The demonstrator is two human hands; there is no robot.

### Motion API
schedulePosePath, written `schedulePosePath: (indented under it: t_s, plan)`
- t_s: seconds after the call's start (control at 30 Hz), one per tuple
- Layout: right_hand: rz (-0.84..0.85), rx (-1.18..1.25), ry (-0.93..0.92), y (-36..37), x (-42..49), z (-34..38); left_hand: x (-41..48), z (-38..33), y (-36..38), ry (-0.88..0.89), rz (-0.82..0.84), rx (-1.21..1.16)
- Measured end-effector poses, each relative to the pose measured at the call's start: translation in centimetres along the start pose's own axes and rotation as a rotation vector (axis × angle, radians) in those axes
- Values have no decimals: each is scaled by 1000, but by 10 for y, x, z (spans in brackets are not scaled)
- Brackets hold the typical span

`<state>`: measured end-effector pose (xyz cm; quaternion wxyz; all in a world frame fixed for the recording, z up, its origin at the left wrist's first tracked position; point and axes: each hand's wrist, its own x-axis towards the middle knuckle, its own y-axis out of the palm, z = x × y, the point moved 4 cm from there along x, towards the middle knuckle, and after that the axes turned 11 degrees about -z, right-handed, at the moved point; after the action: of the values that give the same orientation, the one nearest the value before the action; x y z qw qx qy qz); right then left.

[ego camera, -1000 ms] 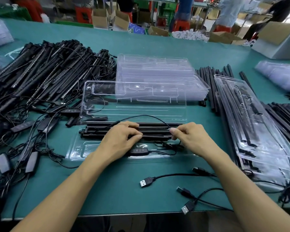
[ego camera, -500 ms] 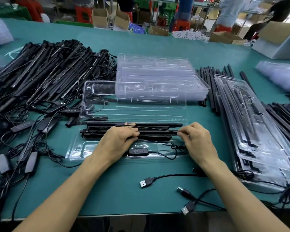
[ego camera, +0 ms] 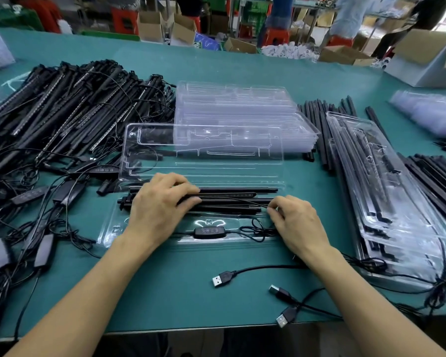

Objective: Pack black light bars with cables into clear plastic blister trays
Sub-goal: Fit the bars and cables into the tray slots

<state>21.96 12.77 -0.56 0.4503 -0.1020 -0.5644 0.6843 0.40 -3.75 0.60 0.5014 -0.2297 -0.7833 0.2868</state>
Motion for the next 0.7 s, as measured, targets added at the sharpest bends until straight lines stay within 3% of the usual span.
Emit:
schedulePosePath:
  t_s: [0.13, 0.27, 0.33, 0.43, 0.57, 0.7]
  plan:
    - [17, 21, 32, -1, 1, -3, 0, 20, 15, -195, 143, -227]
    - [102, 377, 178, -14, 1, -13, -2, 17, 18, -156, 170, -141]
    - [168, 465, 95, -23, -4, -13, -1, 17, 18, -159, 196, -117]
    - [263, 405, -34, -23, -12, -14, 0, 19, 19, -200, 235, -160]
    - [257, 365, -82, -18, -14, -7, 2, 24, 15, -288, 222, -260]
    - [400, 284, -123, -14, -5, 0, 0, 19, 19, -228, 232, -189]
